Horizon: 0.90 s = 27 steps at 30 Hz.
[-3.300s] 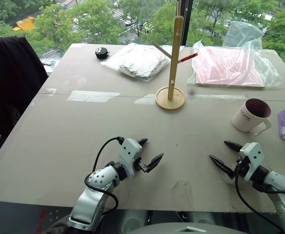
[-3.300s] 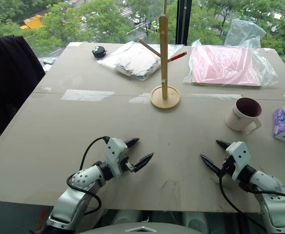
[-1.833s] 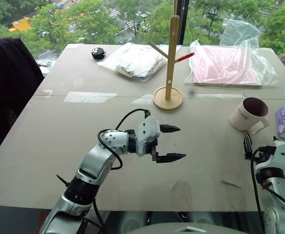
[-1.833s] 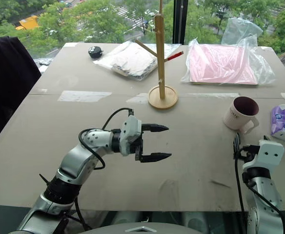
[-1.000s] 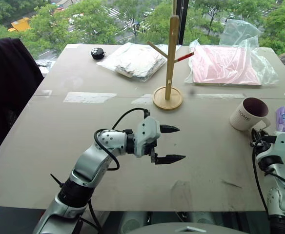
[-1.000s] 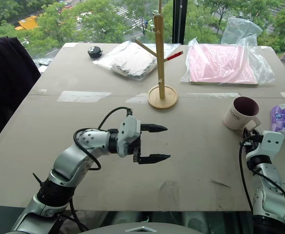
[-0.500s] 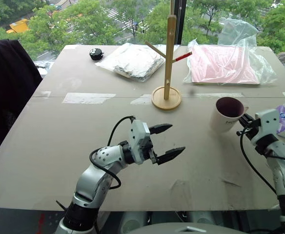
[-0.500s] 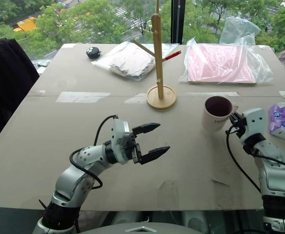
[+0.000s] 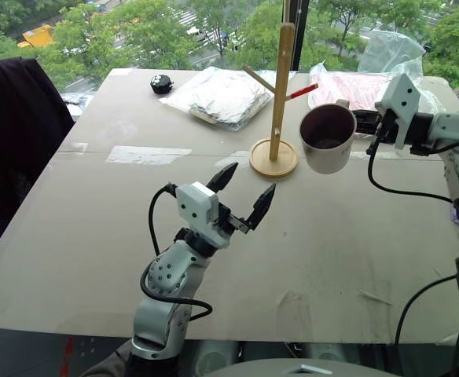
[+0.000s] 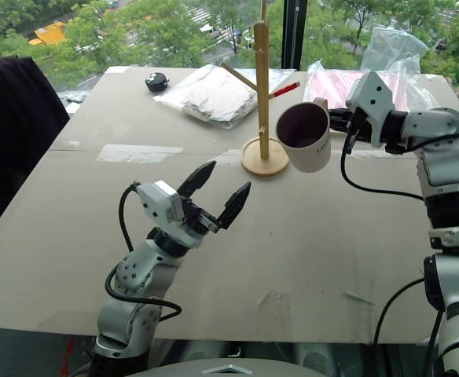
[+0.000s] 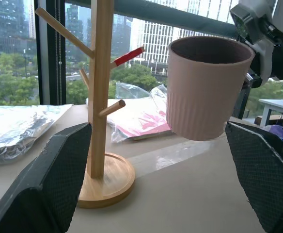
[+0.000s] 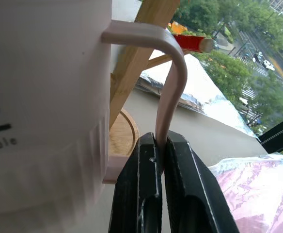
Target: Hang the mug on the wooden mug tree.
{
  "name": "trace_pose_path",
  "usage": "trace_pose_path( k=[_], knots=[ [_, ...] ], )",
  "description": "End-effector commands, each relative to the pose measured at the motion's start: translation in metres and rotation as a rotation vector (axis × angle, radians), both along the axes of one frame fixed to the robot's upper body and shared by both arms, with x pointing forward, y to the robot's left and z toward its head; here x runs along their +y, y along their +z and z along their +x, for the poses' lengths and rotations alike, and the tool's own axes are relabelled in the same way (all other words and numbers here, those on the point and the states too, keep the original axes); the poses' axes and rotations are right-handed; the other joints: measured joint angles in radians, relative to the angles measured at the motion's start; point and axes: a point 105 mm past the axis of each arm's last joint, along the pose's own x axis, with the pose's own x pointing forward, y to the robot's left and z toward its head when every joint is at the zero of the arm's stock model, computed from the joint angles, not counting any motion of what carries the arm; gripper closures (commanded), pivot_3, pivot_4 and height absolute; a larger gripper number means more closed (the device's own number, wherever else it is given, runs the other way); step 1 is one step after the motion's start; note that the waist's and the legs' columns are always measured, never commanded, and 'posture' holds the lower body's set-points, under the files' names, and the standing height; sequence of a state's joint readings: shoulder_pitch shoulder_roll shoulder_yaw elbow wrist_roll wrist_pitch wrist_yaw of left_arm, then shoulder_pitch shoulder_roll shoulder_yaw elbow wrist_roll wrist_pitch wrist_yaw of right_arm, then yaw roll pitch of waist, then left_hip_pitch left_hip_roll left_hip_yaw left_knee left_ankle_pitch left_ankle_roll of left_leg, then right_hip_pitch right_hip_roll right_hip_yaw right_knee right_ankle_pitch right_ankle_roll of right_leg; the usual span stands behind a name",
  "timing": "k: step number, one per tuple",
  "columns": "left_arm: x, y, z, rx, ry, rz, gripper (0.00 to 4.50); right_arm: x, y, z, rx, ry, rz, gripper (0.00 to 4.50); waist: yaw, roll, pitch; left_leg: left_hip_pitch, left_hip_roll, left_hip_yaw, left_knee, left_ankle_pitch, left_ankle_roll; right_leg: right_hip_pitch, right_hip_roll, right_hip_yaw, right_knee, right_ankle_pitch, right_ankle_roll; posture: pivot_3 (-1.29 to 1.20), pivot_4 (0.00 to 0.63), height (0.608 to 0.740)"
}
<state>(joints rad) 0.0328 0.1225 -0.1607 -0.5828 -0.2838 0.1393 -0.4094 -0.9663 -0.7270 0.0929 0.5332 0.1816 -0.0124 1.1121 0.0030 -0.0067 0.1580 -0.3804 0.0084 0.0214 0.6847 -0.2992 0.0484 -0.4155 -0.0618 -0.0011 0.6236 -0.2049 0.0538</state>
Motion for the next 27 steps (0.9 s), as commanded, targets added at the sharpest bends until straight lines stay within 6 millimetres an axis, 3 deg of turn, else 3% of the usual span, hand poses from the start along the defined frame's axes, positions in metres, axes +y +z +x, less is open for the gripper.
trace_pose_path(
  k=[1, 10, 27],
  knots=[
    [-0.003, 0.017, -0.006, -0.067, 0.002, -0.012, 0.0, -0.007, 0.013, 0.009, -0.049, 0.026, -0.038, 4.44, 0.0, 0.0, 0.0, 0.0, 0.0, 0.0, 0.0, 0.0, 0.0, 0.0, 0.0, 0.0, 0.0, 0.0, 0.0, 0.0, 0.15, 0.74],
    [-0.001, 0.028, -0.007, -0.102, 0.087, -0.042, 0.0, 0.01, 0.034, 0.032, -0.097, 0.023, -0.08, 4.44, -0.016, 0.002, 0.002, 0.0, 0.001, 0.001, -0.002, 0.002, -0.005, -0.001, -0.002, -0.001, 0.0, 0.0, 0.0, 0.0, 0.15, 0.74],
    [-0.007, 0.035, -0.003, -0.118, 0.082, -0.034, 0.0, 0.042, 0.042, 0.042, -0.107, 0.022, -0.088, 4.44, -0.016, 0.003, 0.002, -0.001, 0.0, 0.0, -0.002, 0.003, -0.005, -0.002, -0.008, -0.002, 0.0, 0.0, 0.0, 0.0, 0.15, 0.74]
  ],
)
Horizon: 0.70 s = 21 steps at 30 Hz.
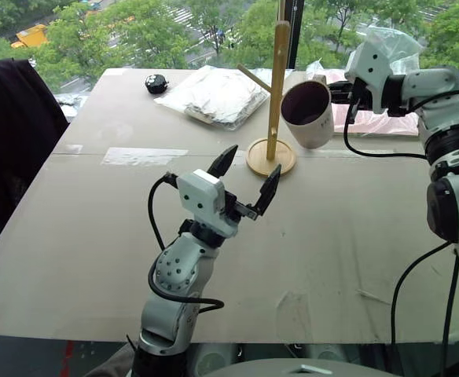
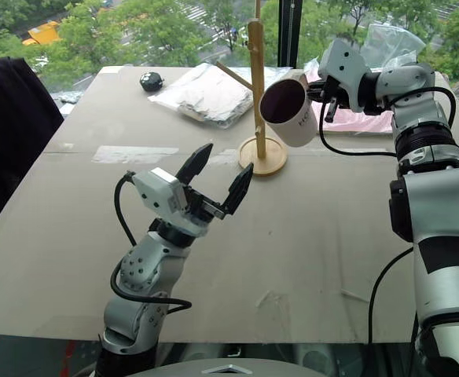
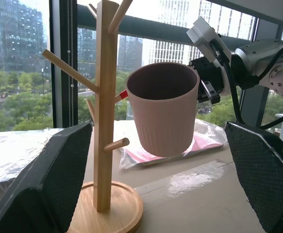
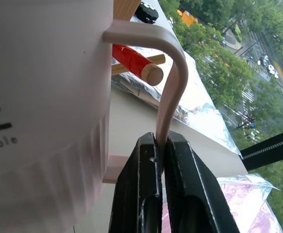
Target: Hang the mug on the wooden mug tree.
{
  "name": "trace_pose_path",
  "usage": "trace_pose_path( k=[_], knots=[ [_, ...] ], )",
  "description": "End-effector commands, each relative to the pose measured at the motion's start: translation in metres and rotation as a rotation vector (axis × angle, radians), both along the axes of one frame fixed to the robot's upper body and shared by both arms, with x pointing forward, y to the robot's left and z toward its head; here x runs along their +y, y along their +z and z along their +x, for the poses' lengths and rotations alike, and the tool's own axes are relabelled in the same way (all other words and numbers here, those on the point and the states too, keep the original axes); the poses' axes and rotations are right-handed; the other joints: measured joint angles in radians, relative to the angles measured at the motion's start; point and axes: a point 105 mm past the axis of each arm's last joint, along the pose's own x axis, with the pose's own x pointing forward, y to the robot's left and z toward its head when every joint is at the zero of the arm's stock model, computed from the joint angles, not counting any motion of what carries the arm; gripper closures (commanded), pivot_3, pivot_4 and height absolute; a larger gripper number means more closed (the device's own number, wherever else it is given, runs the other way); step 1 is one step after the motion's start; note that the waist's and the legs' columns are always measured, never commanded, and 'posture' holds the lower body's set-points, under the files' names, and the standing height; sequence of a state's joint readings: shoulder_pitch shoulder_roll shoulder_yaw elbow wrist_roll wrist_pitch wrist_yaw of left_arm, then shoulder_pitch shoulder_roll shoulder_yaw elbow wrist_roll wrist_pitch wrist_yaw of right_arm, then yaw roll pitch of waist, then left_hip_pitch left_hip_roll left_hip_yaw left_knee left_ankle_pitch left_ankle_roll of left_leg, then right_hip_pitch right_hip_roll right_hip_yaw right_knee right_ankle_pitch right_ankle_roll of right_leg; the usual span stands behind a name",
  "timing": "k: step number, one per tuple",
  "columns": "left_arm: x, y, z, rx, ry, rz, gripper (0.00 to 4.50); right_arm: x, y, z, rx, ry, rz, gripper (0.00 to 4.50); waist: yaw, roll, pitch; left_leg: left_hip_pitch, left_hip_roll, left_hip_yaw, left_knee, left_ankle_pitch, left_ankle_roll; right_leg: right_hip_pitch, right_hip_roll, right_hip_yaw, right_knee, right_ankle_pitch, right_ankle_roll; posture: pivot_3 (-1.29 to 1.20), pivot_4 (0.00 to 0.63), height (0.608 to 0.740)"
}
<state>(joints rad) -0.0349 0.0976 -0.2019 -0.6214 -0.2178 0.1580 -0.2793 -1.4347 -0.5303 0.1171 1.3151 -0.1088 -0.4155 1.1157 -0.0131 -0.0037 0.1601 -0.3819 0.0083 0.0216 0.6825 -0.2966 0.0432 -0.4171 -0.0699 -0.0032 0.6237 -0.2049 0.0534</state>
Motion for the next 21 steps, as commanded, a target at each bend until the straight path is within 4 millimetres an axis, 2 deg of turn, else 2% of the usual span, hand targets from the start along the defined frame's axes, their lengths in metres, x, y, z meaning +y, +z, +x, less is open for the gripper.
trace_pose_path(
  k=[1, 11, 14, 17, 21],
  knots=[
    [-0.002, 0.012, -0.008, -0.053, -0.003, -0.01, 0.0, 0.006, 0.021, 0.0, -0.054, -0.002, 0.026, 4.44, 0.0, 0.0, 0.0, 0.0, 0.0, 0.0, 0.0, 0.0, 0.0, 0.0, 0.0, 0.0, 0.0, 0.0, 0.0, 0.0, 0.15, 0.74],
    [0.001, 0.002, -0.012, -0.039, 0.016, -0.012, 0.0, 0.025, 0.017, 0.0, -0.012, 0.043, 0.018, 4.44, -0.001, 0.001, 0.0, 0.0, 0.0, 0.0, 0.0, 0.0, 0.0, -0.001, -0.001, 0.0, 0.0, 0.0, 0.0, 0.0, 0.15, 0.74],
    [0.002, 0.002, -0.012, -0.038, 0.02, -0.013, 0.0, 0.028, 0.018, -0.001, -0.014, 0.054, 0.008, 3.71, -0.001, 0.001, 0.001, 0.0, 0.0, 0.0, 0.0, 0.0, 0.0, -0.001, -0.001, 0.0, 0.0, 0.0, 0.0, 0.0, 0.15, 0.74],
    [0.003, 0.002, -0.011, -0.035, 0.02, -0.015, 0.0, 0.027, 0.026, 0.0, -0.038, 0.035, 0.031, 2.31, -0.001, 0.001, 0.001, -0.001, 0.0, 0.0, 0.0, 0.0, 0.0, -0.001, -0.001, 0.0, 0.0, 0.0, 0.0, 0.0, 0.15, 0.74],
    [0.002, 0.002, -0.012, -0.027, 0.014, -0.016, 0.0, 0.009, 0.035, 0.003, -0.063, -0.032, 0.077, 0.26, 0.001, 0.001, 0.001, -0.001, 0.0, -0.001, 0.0, 0.0, 0.0, -0.001, -0.001, 0.0, 0.0, 0.0, 0.0, 0.0, 0.15, 0.74]
  ],
)
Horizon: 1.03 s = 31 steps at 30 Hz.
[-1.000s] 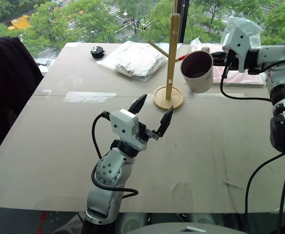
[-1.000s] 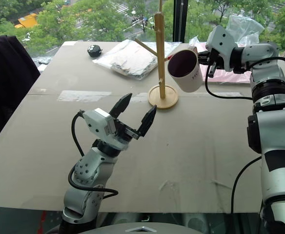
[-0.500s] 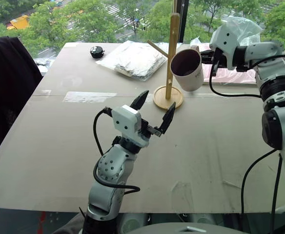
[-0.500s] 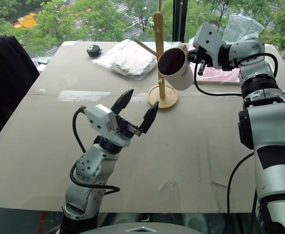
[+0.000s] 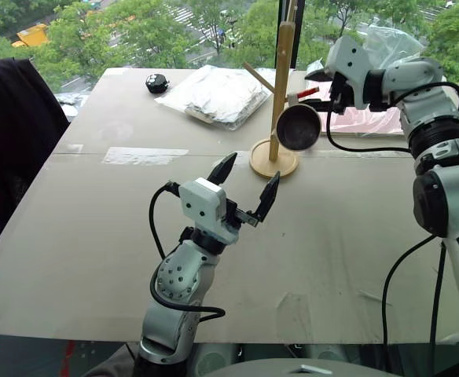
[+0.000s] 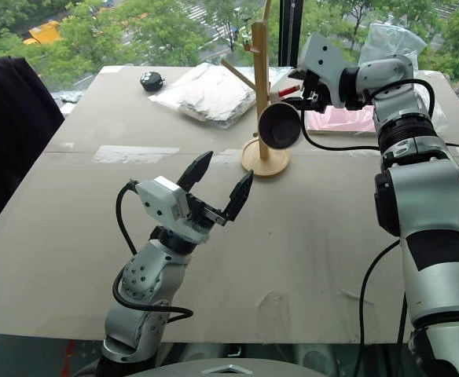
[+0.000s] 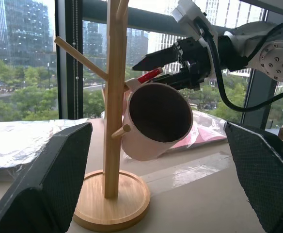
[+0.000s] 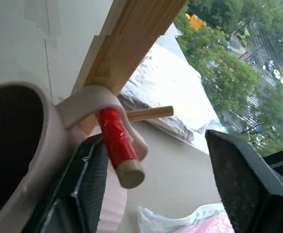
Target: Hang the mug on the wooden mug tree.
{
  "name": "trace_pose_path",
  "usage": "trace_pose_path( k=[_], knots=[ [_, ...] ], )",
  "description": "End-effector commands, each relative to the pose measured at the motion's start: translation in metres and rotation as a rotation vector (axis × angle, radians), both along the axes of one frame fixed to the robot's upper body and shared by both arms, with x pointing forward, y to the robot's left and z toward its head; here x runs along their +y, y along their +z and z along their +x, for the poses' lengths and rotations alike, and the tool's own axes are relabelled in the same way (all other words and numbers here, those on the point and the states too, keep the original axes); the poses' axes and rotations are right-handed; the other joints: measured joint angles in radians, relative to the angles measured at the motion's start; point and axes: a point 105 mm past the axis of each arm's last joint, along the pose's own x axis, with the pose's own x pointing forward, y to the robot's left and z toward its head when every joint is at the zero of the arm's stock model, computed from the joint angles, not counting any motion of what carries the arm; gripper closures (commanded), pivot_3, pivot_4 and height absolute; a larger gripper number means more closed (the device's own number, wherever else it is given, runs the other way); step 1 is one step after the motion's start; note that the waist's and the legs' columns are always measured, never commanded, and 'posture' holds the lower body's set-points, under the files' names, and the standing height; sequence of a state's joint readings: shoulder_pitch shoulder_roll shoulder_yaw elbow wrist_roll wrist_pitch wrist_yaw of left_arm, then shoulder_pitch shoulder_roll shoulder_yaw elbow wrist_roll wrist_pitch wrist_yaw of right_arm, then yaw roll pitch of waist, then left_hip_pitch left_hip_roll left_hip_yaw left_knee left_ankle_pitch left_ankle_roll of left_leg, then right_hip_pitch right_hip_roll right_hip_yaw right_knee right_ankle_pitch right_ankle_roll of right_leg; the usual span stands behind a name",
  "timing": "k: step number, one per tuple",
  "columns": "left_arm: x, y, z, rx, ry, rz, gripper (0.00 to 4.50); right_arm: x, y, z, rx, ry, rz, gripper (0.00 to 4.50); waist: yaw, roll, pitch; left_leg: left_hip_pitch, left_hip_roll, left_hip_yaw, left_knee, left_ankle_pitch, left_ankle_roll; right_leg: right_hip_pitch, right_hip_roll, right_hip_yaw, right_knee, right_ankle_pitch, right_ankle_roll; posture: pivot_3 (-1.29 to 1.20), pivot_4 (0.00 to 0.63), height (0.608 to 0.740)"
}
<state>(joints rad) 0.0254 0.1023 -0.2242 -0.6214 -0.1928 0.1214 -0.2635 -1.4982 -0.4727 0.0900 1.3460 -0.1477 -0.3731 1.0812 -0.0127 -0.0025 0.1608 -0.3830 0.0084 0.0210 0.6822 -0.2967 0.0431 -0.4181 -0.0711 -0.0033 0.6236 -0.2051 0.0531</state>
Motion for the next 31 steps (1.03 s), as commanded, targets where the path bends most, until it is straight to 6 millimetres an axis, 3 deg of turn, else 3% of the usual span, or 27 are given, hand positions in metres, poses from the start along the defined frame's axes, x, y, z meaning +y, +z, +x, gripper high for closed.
trace_pose_path(
  k=[1, 4, 6, 10, 12, 15, 18, 20, 24, 27, 31],
  knots=[
    [0.0, 0.012, -0.008, -0.048, -0.011, -0.021, 0.0, -0.021, 0.022, 0.0, -0.054, -0.054, 0.063, 0.03, 0.001, 0.0, 0.0, 0.0, 0.0, 0.0, 0.0, 0.0, 0.0, 0.0, 0.0, 0.0, 0.0, 0.0, 0.0, 0.0, 0.15, 0.74],
    [0.002, 0.007, -0.009, -0.026, -0.017, -0.013, 0.0, -0.053, 0.014, -0.003, -0.026, -0.105, 0.11, 0.03, 0.004, 0.0, 0.0, -0.001, 0.0, 0.0, 0.0, 0.0, 0.0, 0.0, -0.001, 0.0, -0.001, 0.0, 0.0, 0.0, 0.15, 0.74],
    [0.004, -0.002, -0.008, 0.013, -0.03, 0.002, 0.0, -0.078, -0.003, -0.009, 0.019, -0.125, 0.151, 0.03, 0.008, 0.0, 0.0, -0.001, 0.0, -0.001, 0.0, 0.0, 0.0, 0.001, -0.001, 0.0, -0.002, 0.0, 0.0, 0.0, 0.15, 0.74],
    [0.01, -0.022, -0.007, 0.097, -0.063, 0.034, 0.0, -0.114, -0.043, -0.025, 0.116, -0.136, 0.25, 0.03, 0.004, 0.0, 0.0, -0.001, 0.0, -0.001, 0.0, 0.0, 0.0, 0.001, -0.001, 0.001, -0.003, 0.0, 0.0, 0.0, 0.15, 0.74],
    [0.016, -0.035, -0.009, 0.159, -0.071, 0.026, 0.0, -0.123, -0.067, -0.039, 0.178, -0.121, 0.336, 0.03, -0.002, 0.0, 0.0, -0.001, 0.0, 0.0, 0.0, -0.001, 0.002, 0.001, -0.001, 0.001, -0.003, 0.0, 0.001, 0.0, 0.15, 0.74],
    [0.024, -0.057, -0.014, 0.278, -0.072, -0.003, 0.0, -0.117, -0.101, -0.07, 0.228, -0.148, 0.534, 0.03, 0.0, 0.0, 0.0, 0.001, 0.002, -0.001, -0.002, -0.003, 0.005, 0.002, 0.0, 0.001, -0.002, 0.002, 0.004, 0.0, 0.15, 0.74],
    [0.023, -0.077, -0.024, 0.364, -0.116, 0.033, 0.0, -0.101, -0.137, -0.115, 0.27, -0.175, 0.546, 0.03, 0.005, 0.004, 0.0, 0.001, 0.002, -0.003, -0.003, -0.003, 0.005, 0.001, 0.001, 0.0, 0.0, 0.001, 0.003, 0.0, 0.15, 0.74],
    [0.025, -0.086, -0.029, 0.406, -0.125, 0.058, 0.0, -0.097, -0.15, -0.134, 0.284, -0.244, 0.599, 0.03, 0.005, 0.004, 0.0, 0.001, 0.002, -0.003, -0.004, -0.003, 0.005, 0.0, 0.001, 0.0, 0.001, 0.001, 0.003, 0.0, 0.15, 0.74],
    [0.043, -0.104, -0.03, 0.46, -0.08, 0.161, 0.0, -0.085, -0.183, -0.181, 0.324, -0.352, 0.604, 0.03, 0.003, 0.001, -0.001, 0.004, 0.001, -0.001, 0.0, -0.003, 0.005, 0.003, 0.005, 0.0, 0.001, -0.001, 0.0, 0.0, 0.15, 0.74],
    [0.058, -0.115, -0.032, 0.492, -0.052, 0.209, 0.0, -0.083, -0.192, -0.2, 0.32, -0.414, 0.596, 0.03, 0.0, 0.001, -0.001, 0.004, 0.001, -0.001, 0.002, -0.003, 0.005, 0.003, 0.007, 0.0, 0.002, -0.004, 0.004, 0.0, 0.15, 0.74],
    [0.073, -0.132, -0.039, 0.531, -0.055, 0.272, 0.0, -0.074, -0.202, -0.208, 0.33, -0.424, 0.575, 0.03, -0.003, -0.001, -0.002, 0.005, 0.002, 0.001, 0.003, -0.003, 0.005, 0.002, 0.007, 0.002, 0.002, -0.004, 0.004, 0.0, 0.15, 0.74]
  ],
)
